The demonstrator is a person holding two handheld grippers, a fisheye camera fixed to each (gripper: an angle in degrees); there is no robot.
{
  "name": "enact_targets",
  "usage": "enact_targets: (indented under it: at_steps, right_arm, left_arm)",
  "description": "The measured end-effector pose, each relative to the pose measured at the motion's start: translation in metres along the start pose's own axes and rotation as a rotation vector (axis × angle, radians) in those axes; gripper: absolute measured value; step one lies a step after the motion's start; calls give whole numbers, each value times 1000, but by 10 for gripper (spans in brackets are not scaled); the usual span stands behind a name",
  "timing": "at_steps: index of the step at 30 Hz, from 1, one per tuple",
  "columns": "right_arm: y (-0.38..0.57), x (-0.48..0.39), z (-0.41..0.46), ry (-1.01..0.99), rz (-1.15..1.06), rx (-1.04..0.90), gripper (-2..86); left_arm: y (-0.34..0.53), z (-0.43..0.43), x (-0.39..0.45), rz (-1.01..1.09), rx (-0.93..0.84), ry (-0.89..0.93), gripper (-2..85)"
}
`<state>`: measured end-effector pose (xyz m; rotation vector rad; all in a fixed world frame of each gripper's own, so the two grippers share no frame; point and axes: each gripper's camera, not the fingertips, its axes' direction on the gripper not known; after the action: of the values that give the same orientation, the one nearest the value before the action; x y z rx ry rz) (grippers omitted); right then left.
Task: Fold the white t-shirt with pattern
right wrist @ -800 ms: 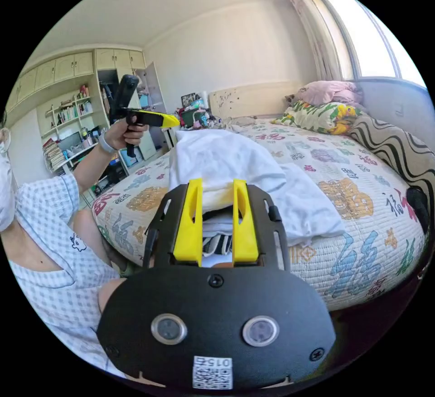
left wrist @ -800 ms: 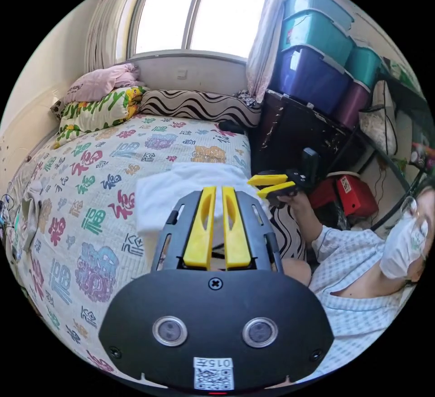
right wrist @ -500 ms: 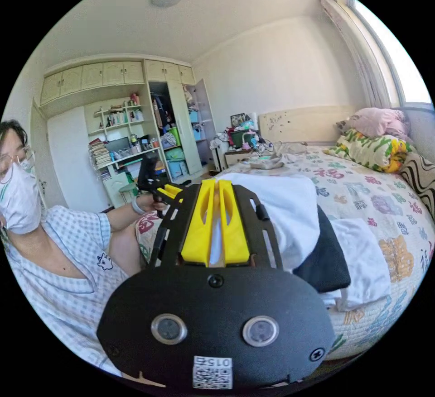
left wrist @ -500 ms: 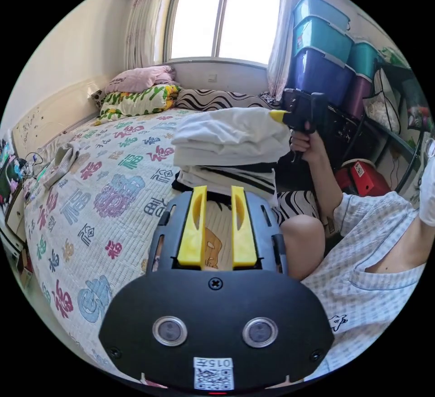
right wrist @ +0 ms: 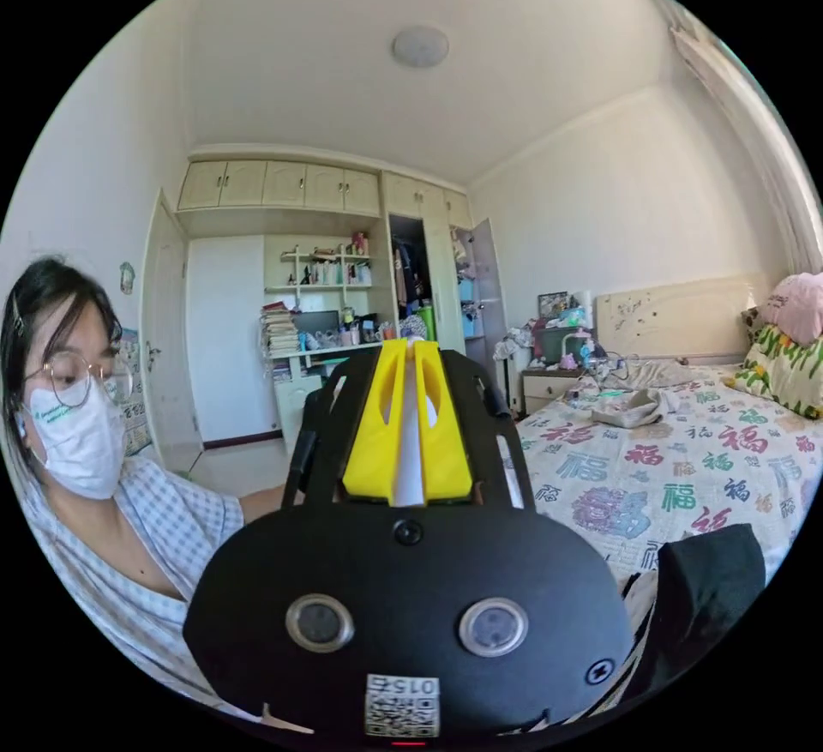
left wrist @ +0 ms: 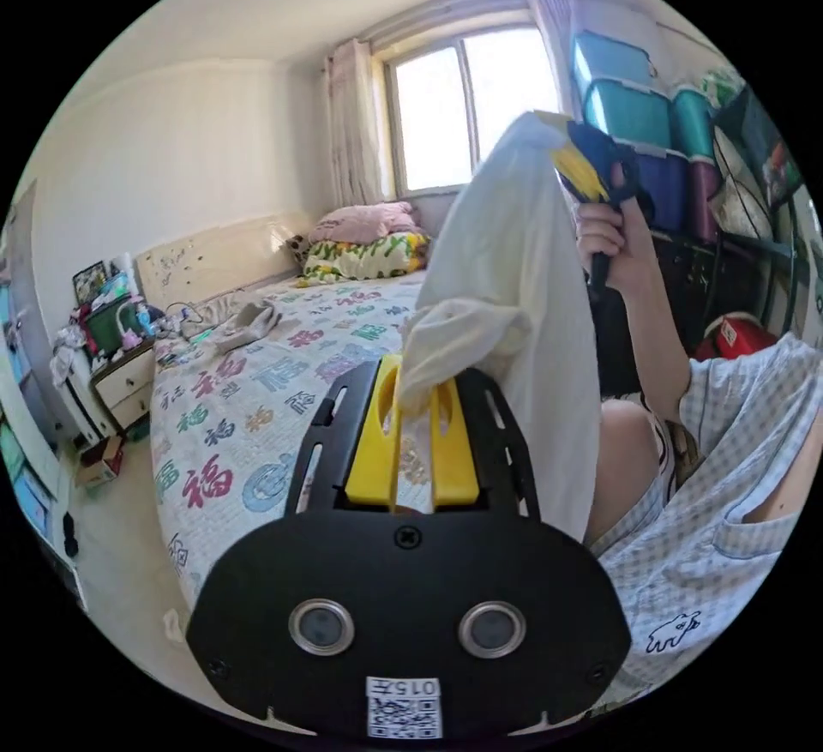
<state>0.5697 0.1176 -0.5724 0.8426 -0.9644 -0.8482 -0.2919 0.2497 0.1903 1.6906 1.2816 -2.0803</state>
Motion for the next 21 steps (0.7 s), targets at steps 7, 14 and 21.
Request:
enact_targets:
  at_steps: [7, 14, 21]
  right_arm:
    - [39, 63, -37, 131, 211, 86, 2]
    - [119, 110, -5, 67, 396, 3, 4]
    - [76, 49, -21, 12, 161, 177, 4]
  left_arm:
    - [56, -185, -104, -287, 234, -234, 1]
    - [99, -241, -141, -340, 214, -68, -3]
    - [76, -311, -87, -99, 483, 21, -2]
